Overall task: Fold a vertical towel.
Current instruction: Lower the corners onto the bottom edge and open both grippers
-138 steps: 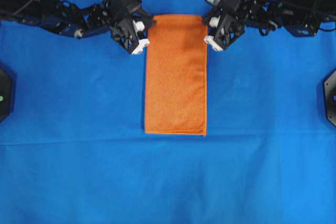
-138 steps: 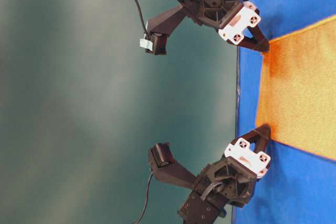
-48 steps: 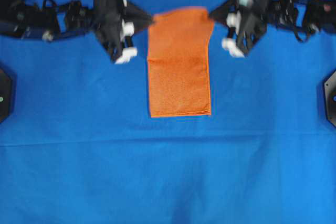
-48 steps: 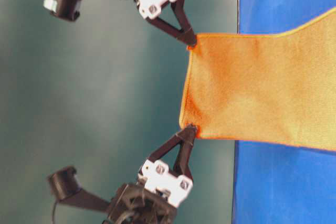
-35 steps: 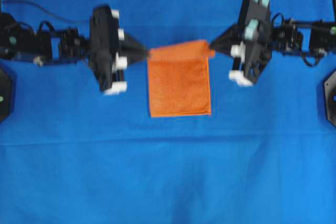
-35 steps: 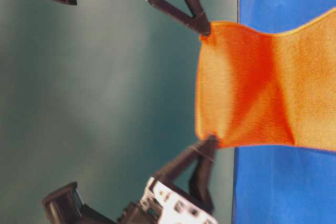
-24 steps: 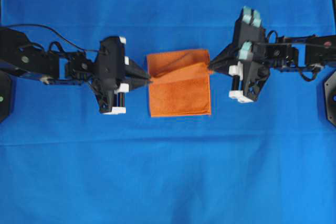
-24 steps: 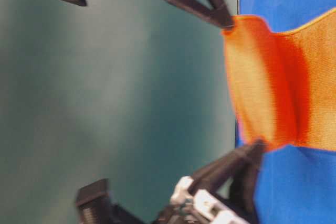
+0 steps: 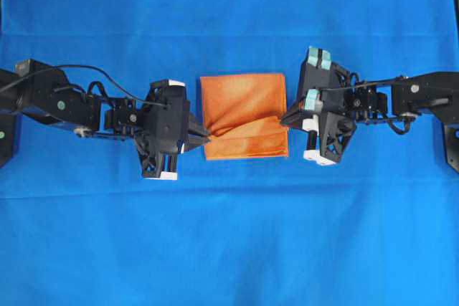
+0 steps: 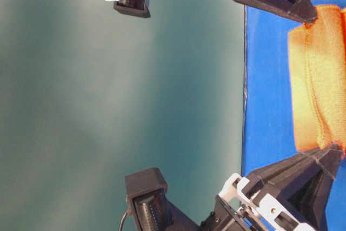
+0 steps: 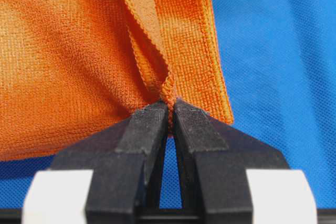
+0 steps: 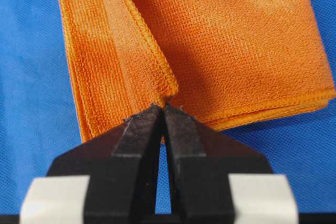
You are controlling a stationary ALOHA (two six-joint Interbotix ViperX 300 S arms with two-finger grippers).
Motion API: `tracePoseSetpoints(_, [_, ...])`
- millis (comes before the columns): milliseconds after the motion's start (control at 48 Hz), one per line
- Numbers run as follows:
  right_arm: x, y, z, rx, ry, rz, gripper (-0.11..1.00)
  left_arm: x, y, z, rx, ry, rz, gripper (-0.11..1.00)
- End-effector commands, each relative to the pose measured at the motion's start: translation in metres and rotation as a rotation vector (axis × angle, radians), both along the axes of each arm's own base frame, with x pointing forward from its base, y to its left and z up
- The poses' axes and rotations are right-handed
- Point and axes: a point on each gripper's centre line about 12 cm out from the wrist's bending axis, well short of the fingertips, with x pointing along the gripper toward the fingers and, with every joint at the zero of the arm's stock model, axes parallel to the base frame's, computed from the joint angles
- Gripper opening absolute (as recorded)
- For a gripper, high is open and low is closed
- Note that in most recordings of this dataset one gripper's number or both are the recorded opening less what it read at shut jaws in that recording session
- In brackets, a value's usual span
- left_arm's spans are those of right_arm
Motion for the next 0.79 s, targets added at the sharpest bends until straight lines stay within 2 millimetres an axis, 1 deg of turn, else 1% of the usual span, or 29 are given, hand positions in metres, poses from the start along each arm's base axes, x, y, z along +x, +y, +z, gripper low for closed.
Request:
tracePoseSetpoints(0, [0.002, 0.003, 0.002, 0.005, -0.02, 0.004, 0.02, 0.004, -0.002, 0.008, -0.003, -0.029, -0.004, 0.03])
tracePoseSetpoints(250, [0.003, 0.003, 0.003, 0.006, -0.025, 0.003, 0.03, 0.006, -0.002, 0.009, -0.003, -0.034, -0.004, 0.04])
tracePoseSetpoints(313, [0.004, 0.004, 0.003, 0.006, -0.026, 0.006, 0.03, 0.007, -0.003, 0.01, -0.003, -0.038, -0.005, 0.07])
tracePoseSetpoints(333, [0.004, 0.004, 0.003, 0.005, -0.028, 0.006, 0.03, 0.007, -0.004, 0.01, -0.003, -0.038, -0.007, 0.11])
tracePoseSetpoints(375, [0.005, 0.005, 0.003, 0.006, -0.028, 0.011, 0.09, 0.007, -0.005, 0.01, -0.003, -0.043, -0.01, 0.19])
tracePoseSetpoints(438, [0.005, 0.007, 0.003, 0.006, -0.028, 0.017, 0.27, 0.007, -0.008, 0.011, -0.003, -0.049, -0.019, 0.33])
tracePoseSetpoints(479, [0.005, 0.009, 0.003, 0.006, -0.026, 0.022, 0.41, 0.007, -0.012, 0.011, -0.003, -0.049, -0.028, 0.42])
tracePoseSetpoints(521, [0.005, 0.011, 0.003, 0.006, -0.023, 0.028, 0.53, 0.007, -0.016, 0.013, -0.004, -0.054, -0.039, 0.48])
tracePoseSetpoints(584, [0.004, 0.014, 0.003, 0.007, -0.02, 0.036, 0.65, 0.007, -0.023, 0.016, -0.005, -0.06, -0.059, 0.56])
tracePoseSetpoints(604, [0.004, 0.015, 0.003, 0.008, -0.022, 0.039, 0.67, 0.006, -0.026, 0.018, -0.004, -0.063, -0.068, 0.58])
tracePoseSetpoints(646, [0.004, 0.018, 0.004, 0.009, -0.025, 0.047, 0.65, 0.005, -0.032, 0.023, -0.007, -0.072, -0.084, 0.59])
tracePoseSetpoints(709, [0.004, 0.025, 0.007, 0.016, -0.03, 0.062, 0.61, 0.002, -0.04, 0.027, -0.009, -0.073, -0.104, 0.58])
tracePoseSetpoints(771, [0.004, 0.034, 0.01, 0.029, -0.031, 0.075, 0.59, -0.002, -0.047, 0.034, -0.013, -0.076, -0.124, 0.58])
